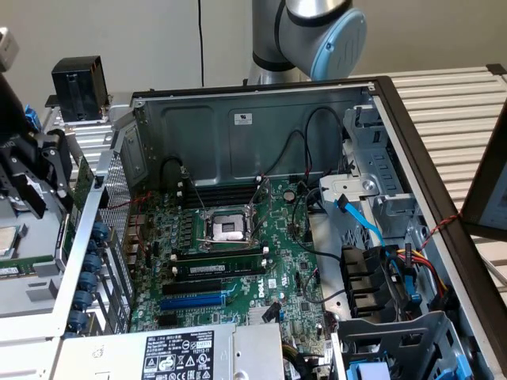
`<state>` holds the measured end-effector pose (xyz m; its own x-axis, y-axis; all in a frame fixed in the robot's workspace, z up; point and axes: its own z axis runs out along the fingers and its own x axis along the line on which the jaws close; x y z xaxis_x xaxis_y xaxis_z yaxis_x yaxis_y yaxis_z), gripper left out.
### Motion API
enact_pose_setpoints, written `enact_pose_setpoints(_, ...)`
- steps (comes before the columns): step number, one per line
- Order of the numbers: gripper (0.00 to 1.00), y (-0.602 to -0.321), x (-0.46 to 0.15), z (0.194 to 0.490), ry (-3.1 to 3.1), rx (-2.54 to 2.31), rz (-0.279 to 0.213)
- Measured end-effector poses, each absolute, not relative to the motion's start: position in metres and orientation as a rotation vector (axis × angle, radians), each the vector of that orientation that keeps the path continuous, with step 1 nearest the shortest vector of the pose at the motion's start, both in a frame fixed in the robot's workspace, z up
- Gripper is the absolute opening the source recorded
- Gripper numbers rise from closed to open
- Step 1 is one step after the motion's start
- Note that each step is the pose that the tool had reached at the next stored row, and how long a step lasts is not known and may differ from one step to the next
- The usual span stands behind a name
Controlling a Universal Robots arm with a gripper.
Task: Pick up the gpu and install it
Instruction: 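Pick up the gpu and move the gpu toward the slot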
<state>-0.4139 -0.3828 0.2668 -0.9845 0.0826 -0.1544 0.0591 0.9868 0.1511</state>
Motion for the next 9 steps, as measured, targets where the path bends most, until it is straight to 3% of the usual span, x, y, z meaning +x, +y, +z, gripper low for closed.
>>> enact_pose_setpoints(9,0.51,-0.371,-0.412,0.254,2.97,0.116,0.218)
